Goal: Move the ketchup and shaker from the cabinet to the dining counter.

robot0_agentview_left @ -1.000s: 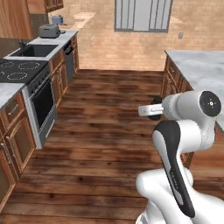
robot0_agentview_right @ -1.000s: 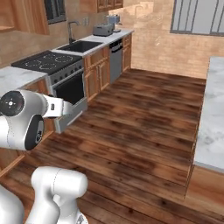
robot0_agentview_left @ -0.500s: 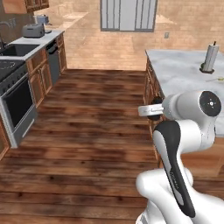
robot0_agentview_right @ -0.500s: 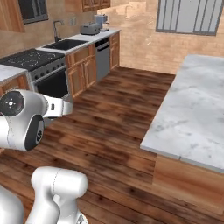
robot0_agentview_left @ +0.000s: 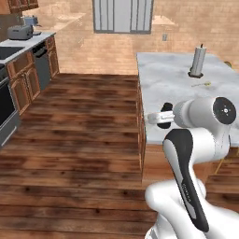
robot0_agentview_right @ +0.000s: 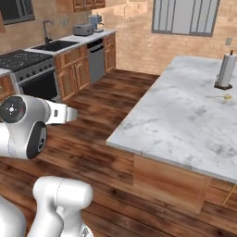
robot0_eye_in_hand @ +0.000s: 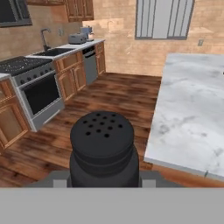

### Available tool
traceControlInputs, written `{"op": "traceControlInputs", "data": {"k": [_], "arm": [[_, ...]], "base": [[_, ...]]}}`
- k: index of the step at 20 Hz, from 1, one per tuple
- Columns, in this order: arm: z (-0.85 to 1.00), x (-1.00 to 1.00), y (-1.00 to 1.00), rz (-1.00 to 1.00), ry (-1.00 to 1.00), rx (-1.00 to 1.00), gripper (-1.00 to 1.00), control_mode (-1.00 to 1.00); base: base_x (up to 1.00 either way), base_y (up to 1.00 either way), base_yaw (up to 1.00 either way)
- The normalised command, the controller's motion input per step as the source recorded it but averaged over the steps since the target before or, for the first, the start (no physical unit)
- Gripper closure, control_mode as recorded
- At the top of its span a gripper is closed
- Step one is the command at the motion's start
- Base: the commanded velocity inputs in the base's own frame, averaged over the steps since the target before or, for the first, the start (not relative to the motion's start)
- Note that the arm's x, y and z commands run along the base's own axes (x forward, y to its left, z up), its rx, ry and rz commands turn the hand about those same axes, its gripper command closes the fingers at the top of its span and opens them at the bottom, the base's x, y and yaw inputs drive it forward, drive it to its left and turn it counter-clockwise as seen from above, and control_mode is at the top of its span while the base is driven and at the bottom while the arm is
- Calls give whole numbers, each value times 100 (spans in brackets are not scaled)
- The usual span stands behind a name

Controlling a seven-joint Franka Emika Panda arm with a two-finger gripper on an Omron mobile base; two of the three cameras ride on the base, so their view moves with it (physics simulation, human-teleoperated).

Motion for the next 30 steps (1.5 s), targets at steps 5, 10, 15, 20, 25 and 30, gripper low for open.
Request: {"op": "traceControlInputs", "data": {"k": [5,10,15,20,25,30], "arm": [[0,0,0,0,0,0,100,100],[0,0,0,0,0,0,100,100],[0,0,0,0,0,0,100,100],[0,0,0,0,0,0,100,100],[0,0,0,0,0,0,100,100],[0,0,0,0,0,0,100,100]], "base": [[9,-82,0],[11,-82,0],[13,-81,0],[14,-80,0],[23,-75,0],[32,-68,1]]}}
